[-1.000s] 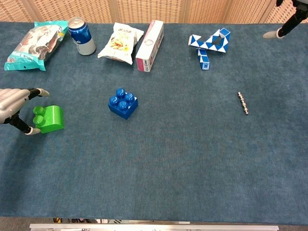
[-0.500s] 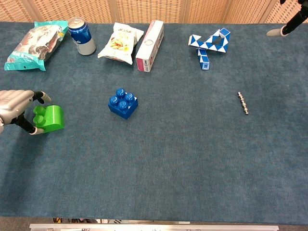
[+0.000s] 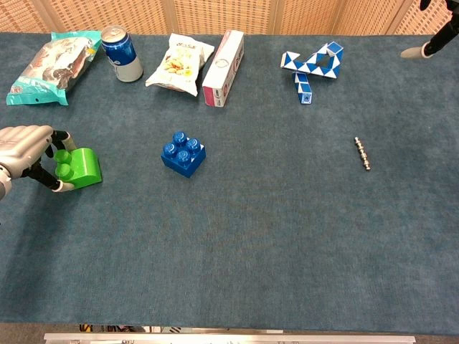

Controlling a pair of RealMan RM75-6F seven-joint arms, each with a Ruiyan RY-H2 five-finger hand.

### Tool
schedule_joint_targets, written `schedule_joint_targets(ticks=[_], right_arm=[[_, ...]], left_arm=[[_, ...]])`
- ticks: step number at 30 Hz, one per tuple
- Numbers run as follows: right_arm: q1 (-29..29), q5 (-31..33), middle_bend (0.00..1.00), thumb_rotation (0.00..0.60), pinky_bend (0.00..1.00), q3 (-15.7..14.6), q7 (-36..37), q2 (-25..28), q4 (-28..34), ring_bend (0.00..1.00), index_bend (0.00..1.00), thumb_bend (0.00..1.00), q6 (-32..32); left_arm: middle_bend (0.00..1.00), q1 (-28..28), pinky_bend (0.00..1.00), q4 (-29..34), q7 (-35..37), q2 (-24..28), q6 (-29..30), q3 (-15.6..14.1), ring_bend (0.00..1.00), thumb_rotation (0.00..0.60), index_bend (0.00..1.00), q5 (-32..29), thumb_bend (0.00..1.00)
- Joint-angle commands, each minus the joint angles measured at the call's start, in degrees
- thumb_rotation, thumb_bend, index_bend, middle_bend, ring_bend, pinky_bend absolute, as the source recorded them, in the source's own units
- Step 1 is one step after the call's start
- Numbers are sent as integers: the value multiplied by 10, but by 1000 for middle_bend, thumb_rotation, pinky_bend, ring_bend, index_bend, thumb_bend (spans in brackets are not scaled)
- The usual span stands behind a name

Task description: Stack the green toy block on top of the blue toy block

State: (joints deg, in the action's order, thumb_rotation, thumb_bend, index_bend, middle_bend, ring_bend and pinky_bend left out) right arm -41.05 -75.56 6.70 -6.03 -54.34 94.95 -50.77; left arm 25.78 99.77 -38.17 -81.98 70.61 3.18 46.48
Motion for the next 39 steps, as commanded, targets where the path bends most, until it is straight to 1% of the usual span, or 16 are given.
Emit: schedule_joint_targets(ticks=[1, 6, 13, 15, 20, 24, 31, 37, 39], right_arm=[[0, -4, 203, 600, 372, 0, 1, -1, 3, 179, 0, 159, 2], [-3, -13, 207, 600, 372, -4, 0, -4, 11, 179, 0, 160, 17], [-15, -24, 211, 600, 372, -9, -1, -18, 23, 179, 0, 160, 42], [-30, -29, 212, 600, 372, -9, -5, -38, 32, 179, 0, 159, 63], [-63, -17, 223, 600, 372, -6, -32, -83, 38, 179, 0, 160, 102], [-96, 19, 274, 600, 372, 0, -67, -125, 31, 179, 0, 160, 138], [-156, 100, 277, 600, 372, 2, -147, -197, 10, 179, 0, 163, 173], [-209, 180, 282, 600, 372, -13, -219, -257, -17, 179, 0, 163, 176], [-221, 201, 282, 600, 372, -18, -232, -275, -25, 180, 0, 163, 173]], left_arm=[[449, 1, 366, 11, 10, 9, 0, 6, 360, 600, 455, 5, 153], [451, 2, 368, 33, 21, 29, 2, 11, 362, 600, 462, 17, 153], [451, -6, 368, 63, 29, 59, 16, 7, 362, 600, 462, 34, 152], [451, -13, 368, 86, 36, 82, 20, -4, 362, 600, 462, 56, 152], [451, -24, 368, 108, 49, 108, 21, -20, 362, 600, 462, 82, 153], [451, -29, 368, 119, 56, 120, 23, -27, 362, 600, 462, 98, 152], [452, -35, 368, 127, 65, 133, 22, -32, 362, 600, 463, 109, 152], [452, -36, 368, 127, 71, 136, 17, -32, 362, 600, 463, 108, 153], [452, -37, 368, 126, 73, 137, 15, -32, 362, 600, 463, 108, 153]])
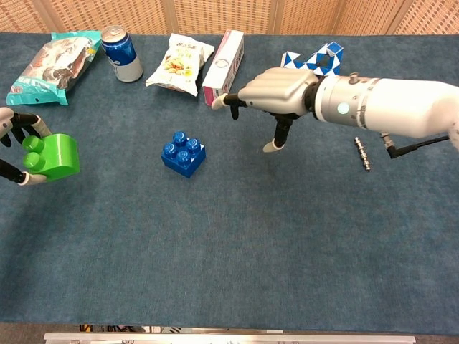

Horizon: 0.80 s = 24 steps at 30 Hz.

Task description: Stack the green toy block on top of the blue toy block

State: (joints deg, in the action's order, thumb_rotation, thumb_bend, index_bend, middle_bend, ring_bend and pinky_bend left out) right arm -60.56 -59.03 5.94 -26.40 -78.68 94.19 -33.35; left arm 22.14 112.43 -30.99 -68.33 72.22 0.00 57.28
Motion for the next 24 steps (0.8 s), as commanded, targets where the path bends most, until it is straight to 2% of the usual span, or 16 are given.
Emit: schedule_joint_targets(ticks=[1, 8, 17, 24], right_arm=[[-31, 45, 282, 600, 372, -12, -33, -40, -22, 179, 0, 163, -3], [-55, 79, 282, 600, 372, -19, -41, -91, -53, 179, 0, 163, -17], [-53, 62, 282, 600, 372, -23, -14, -123, -76, 180, 0, 163, -29], [-42, 46, 282, 600, 372, -36, -7, -119, -69, 180, 0, 162, -44]], left_arm=[[452, 0, 368, -1, 2, 1, -2, 0, 362, 600, 463, 0, 152], [451, -4, 368, 0, 11, 8, -4, -1, 362, 600, 463, 3, 153], [450, -8, 368, 1, 18, 13, -7, -3, 362, 600, 463, 9, 152], [449, -11, 368, 2, 23, 18, -5, -4, 362, 600, 463, 13, 152]])
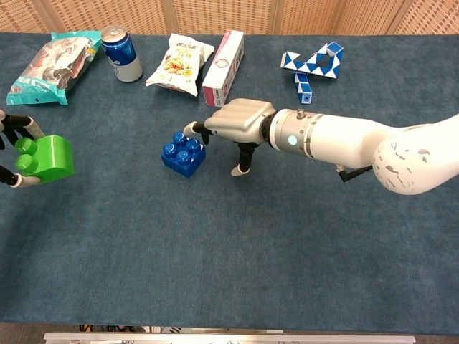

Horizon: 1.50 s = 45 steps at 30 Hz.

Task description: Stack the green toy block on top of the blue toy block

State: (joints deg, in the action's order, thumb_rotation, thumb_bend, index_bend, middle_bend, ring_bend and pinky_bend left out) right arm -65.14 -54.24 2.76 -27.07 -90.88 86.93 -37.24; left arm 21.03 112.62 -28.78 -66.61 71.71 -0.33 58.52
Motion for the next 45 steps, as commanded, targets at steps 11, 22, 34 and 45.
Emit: schedule_joint_targets(ticks=[11, 22, 34, 45], right_arm=[[-6, 31, 286, 600, 372, -16, -18, 10, 10, 180, 0, 162, -3], [-17, 51, 302, 600, 372, -24, -28, 6, 16, 180, 0, 162, -3], [-20, 40, 315, 600, 372, -26, -18, 17, 56, 180, 0, 163, -6], [2, 14, 316, 600, 372, -8, 15, 96, 101, 179, 0, 162, -46]], left_arm=[[448, 0, 368, 2, -3, -2, -5, -1, 361, 600, 463, 1, 152], [448, -4, 368, -1, 3, 2, -4, -1, 361, 600, 463, 4, 152], [448, -5, 368, -1, 6, 1, -5, 0, 362, 600, 463, 10, 153], [448, 7, 368, 13, 12, 8, -20, 15, 362, 600, 464, 2, 152]])
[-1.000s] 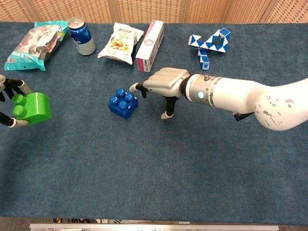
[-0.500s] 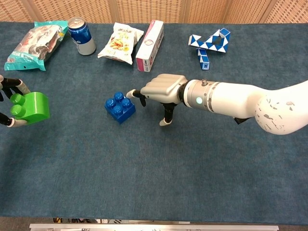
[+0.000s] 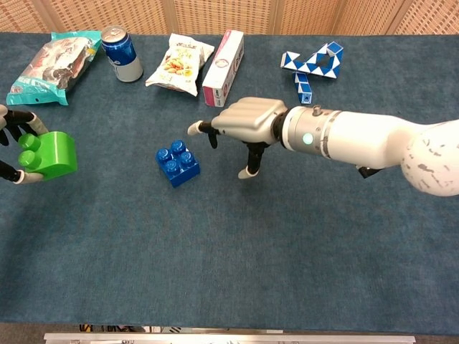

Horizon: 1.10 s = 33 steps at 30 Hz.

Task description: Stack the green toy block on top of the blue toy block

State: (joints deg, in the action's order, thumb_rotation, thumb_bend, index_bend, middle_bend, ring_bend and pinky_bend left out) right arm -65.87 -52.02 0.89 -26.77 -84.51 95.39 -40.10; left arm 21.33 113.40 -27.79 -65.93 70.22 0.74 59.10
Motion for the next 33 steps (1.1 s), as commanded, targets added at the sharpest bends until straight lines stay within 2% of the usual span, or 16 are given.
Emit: schedule_joint_targets(ticks=[1, 7, 13, 22, 30, 33], right_arm=[[11, -9, 316, 600, 372, 16, 15, 46, 21, 179, 0, 162, -23], [16, 0, 315, 600, 372, 32, 15, 102, 35, 180, 0, 162, -43], [27, 4, 316, 600, 372, 28, 12, 147, 36, 179, 0, 162, -47], [47, -22, 315, 600, 372, 34, 58, 169, 2, 179, 0, 163, -30], [66, -57, 315, 600, 372, 39, 96, 181, -13, 179, 0, 162, -22], [73, -67, 315, 600, 372, 41, 106, 187, -15, 179, 0, 162, -21]], left_arm=[[448, 7, 368, 10, 3, 1, -8, 7, 362, 600, 464, -7, 152], [449, 31, 372, 26, -12, -9, -24, 25, 361, 600, 467, -43, 153], [449, 56, 392, 39, -52, -37, -9, 45, 362, 600, 467, -102, 152], [449, 82, 406, 53, -91, -77, 26, 63, 361, 600, 467, -162, 153], [451, 90, 409, 56, -102, -100, 56, 67, 362, 600, 470, -169, 153], [452, 100, 414, 60, -127, -108, 65, 65, 361, 600, 470, -178, 152]])
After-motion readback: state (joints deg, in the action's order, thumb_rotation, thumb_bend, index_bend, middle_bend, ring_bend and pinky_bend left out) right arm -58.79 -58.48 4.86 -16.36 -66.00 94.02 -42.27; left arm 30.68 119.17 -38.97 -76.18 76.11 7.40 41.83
